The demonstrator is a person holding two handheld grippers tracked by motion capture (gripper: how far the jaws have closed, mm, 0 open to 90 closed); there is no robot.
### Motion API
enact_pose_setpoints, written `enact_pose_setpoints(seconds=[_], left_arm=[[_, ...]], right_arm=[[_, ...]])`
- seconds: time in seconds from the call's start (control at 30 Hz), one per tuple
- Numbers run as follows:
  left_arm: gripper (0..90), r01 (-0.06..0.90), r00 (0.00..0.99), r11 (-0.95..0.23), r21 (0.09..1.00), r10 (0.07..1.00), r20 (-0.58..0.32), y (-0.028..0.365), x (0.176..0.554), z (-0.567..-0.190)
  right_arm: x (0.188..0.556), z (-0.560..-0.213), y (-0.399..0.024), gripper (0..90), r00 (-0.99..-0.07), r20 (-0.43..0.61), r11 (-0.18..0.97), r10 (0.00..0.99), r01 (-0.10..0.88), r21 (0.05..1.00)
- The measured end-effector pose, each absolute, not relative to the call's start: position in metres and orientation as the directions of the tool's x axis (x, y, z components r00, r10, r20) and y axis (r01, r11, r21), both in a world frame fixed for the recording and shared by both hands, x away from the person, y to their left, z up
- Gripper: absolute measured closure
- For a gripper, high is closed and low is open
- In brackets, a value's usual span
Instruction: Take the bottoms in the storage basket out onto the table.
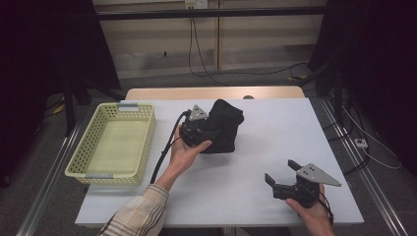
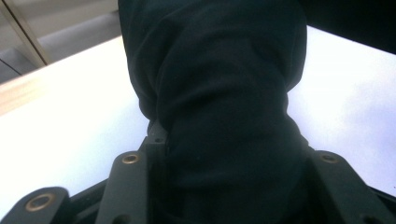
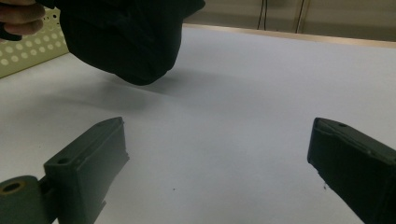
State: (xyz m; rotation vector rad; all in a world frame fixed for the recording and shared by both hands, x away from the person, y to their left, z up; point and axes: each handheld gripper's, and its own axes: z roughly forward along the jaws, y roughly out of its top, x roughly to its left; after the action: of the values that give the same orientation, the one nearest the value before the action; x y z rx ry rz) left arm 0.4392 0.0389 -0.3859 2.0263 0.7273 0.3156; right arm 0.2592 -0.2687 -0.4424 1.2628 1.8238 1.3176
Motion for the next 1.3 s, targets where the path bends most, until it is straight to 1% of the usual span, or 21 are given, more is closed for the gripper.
enact_pose_setpoints(seconds=[0.07, 0.1, 0.2, 0.23, 0.3, 0.33, 0.77, 1.23, 1.3], left_arm=[[52.5, 0.412, 0.793, -0.378, 0.829, 0.598, -0.121, 0.040, 0.442, -0.389], [52.5, 0.416, 0.791, -0.377, 0.827, 0.600, -0.125, 0.040, 0.443, -0.390], [52.5, 0.388, 0.781, -0.425, 0.818, 0.623, -0.047, 0.037, 0.442, -0.393], [52.5, 0.386, 0.784, -0.436, 0.813, 0.619, -0.041, 0.038, 0.443, -0.394], [52.5, 0.398, 0.783, -0.427, 0.812, 0.619, -0.059, 0.037, 0.444, -0.396], [52.5, 0.391, 0.784, -0.439, 0.809, 0.620, -0.043, 0.037, 0.445, -0.397], [50.9, 0.436, 0.779, -0.475, 0.764, 0.625, -0.056, 0.029, 0.448, -0.413], [47.3, 0.431, 0.786, -0.523, 0.735, 0.617, -0.022, 0.024, 0.450, -0.425], [46.2, 0.427, 0.797, -0.529, 0.733, 0.603, -0.029, 0.023, 0.450, -0.425]], right_arm=[[0.259, -0.442, -0.269, 4.6, -0.404, 0.086, 0.075, 0.911, 0.368, 0.927], [0.259, -0.442, -0.269, 4.6, -0.404, 0.086, 0.075, 0.911, 0.368, 0.927], [0.259, -0.442, -0.269, 4.6, -0.407, 0.083, 0.079, 0.910, 0.367, 0.927], [0.259, -0.442, -0.269, 4.6, -0.407, 0.083, 0.079, 0.910, 0.367, 0.927], [0.259, -0.442, -0.269, 4.6, -0.405, 0.087, 0.075, 0.910, 0.368, 0.927], [0.259, -0.442, -0.269, 4.6, -0.405, 0.087, 0.075, 0.910, 0.368, 0.927], [0.259, -0.442, -0.269, 4.6, -0.409, 0.082, 0.081, 0.909, 0.367, 0.927], [0.259, -0.443, -0.268, 4.6, -0.406, 0.089, 0.076, 0.910, 0.372, 0.925], [0.259, -0.443, -0.268, 4.6, -0.407, 0.088, 0.076, 0.909, 0.371, 0.925]])
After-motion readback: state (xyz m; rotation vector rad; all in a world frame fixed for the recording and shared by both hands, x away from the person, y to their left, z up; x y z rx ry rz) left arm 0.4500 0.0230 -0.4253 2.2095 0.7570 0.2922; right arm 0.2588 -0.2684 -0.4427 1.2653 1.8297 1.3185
